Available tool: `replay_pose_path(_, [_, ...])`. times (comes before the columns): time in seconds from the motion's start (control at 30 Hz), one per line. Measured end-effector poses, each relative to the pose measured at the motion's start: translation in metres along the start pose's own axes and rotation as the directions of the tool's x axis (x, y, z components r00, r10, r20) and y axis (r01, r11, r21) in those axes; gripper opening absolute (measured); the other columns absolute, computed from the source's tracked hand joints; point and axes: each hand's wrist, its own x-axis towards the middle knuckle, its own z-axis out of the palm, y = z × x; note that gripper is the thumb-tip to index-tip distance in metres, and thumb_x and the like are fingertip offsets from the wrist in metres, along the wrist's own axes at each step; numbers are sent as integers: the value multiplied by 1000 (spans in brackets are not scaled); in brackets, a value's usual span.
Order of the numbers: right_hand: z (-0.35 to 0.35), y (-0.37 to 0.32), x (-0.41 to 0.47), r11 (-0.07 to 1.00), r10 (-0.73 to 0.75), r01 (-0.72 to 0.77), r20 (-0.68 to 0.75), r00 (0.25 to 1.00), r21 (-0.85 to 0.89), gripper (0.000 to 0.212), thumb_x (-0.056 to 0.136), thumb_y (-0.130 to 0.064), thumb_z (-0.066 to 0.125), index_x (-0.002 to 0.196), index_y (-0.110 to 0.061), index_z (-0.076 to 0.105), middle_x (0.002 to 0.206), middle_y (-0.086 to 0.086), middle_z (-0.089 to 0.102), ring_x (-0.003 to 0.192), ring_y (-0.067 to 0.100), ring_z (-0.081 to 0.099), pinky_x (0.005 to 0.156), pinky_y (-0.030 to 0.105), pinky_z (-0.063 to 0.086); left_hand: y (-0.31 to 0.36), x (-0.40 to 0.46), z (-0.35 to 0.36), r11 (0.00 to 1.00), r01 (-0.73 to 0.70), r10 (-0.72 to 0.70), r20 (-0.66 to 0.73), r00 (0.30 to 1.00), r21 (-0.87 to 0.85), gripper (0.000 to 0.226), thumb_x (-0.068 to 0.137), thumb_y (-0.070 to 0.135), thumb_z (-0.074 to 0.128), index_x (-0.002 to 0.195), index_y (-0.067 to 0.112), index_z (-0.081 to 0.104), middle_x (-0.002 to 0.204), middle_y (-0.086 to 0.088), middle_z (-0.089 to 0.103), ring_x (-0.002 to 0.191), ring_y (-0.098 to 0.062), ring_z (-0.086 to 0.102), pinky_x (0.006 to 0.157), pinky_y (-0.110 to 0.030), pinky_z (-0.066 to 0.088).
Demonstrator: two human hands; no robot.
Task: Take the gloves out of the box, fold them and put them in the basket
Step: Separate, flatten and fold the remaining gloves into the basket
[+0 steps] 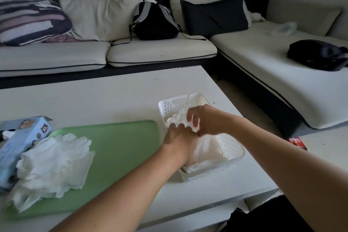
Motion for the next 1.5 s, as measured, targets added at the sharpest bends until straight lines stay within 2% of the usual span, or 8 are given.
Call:
replay_pose_path(0.33, [36, -2, -17, 985, 74, -26, 280, 957, -173, 94, 67, -14, 86, 143, -23, 31, 125, 2, 41, 99, 26, 59, 77, 37, 58, -30, 26, 2, 949, 182, -139, 178, 974, -259, 118, 51, 89, 72, 135, 14, 38, 136, -6, 53, 135, -29, 42, 113, -61, 24])
replay_pose_path(0.47, [38, 0, -17, 989, 50, -6, 291, 955, -150, 115, 66, -5, 84, 151, -31, 12, 123, 4, 31, 92, 24, 51, 55, 28, 44, -51, 31, -1, 931, 187, -143, 157, 977, -314, 114, 55, 88, 72, 138, 19, 36, 146, -3, 46, 140, -29, 37, 113, -69, 20])
replay_pose_path(0.6, [36, -3, -13, 978, 68, -1, 311, 948, -210, 132, 68, -9, 84, 158, -34, -9, 158, 2, 3, 134, 32, 36, 78, 33, 50, -61, 28, -2, 921, 140, -94, 141, 985, -363, 105, 66, 85, 67, 147, 24, 39, 159, 1, 30, 150, -24, 20, 117, -69, 11])
replay_pose_path(0.73, [9, -18, -14, 981, 86, -31, 286, 954, -191, 107, 73, -18, 87, 158, -28, 21, 155, 0, 28, 138, 25, 40, 100, 30, 44, -88, -4, 0, 880, -1, -78, -147, 986, -475, 81, 83, 67, 67, 150, 27, 43, 159, 8, 32, 150, -15, 23, 122, -58, 14])
replay_pose_path(0.87, [-22, -63, -12, 992, -117, 105, -188, 975, -72, 45, 87, -21, 75, 130, -22, 63, 126, -2, 65, 111, 18, 63, 88, 23, 45, -152, -71, 22, 850, -53, -145, -331, 932, -523, 51, 91, 33, 72, 139, 21, 58, 143, 5, 52, 133, -17, 48, 114, -37, 36])
replay_pose_path(1.13, [66, -224, 23, 908, -388, 395, -72, 919, 143, 26, 90, -31, 72, 113, -20, 72, 98, -6, 73, 83, 9, 68, 81, 28, 55, -265, -197, 77, 700, 391, -515, -42, 856, -598, 53, 88, 13, 73, 136, 27, 57, 145, 4, 51, 128, -18, 50, 98, -28, 40])
replay_pose_path(1.33, [121, -282, 51, 913, -344, 375, -191, 919, 159, 53, 93, -35, 68, 142, -24, 53, 140, 0, 56, 119, 20, 57, 97, 28, 43, -289, -227, 106, 670, 469, -492, 129, 861, -576, 85, 72, 28, 90, 145, 32, 49, 152, 5, 43, 131, -19, 49, 98, -32, 47])
replay_pose_path(1.5, [142, -300, 87, 907, -386, 406, -160, 909, 117, 35, 85, -28, 77, 119, -21, 72, 121, 6, 65, 110, 25, 61, 95, 35, 48, -297, -231, 127, 692, 423, -400, 177, 899, -585, 97, 69, 31, 93, 151, 28, 42, 151, 4, 48, 129, -20, 53, 104, -36, 48])
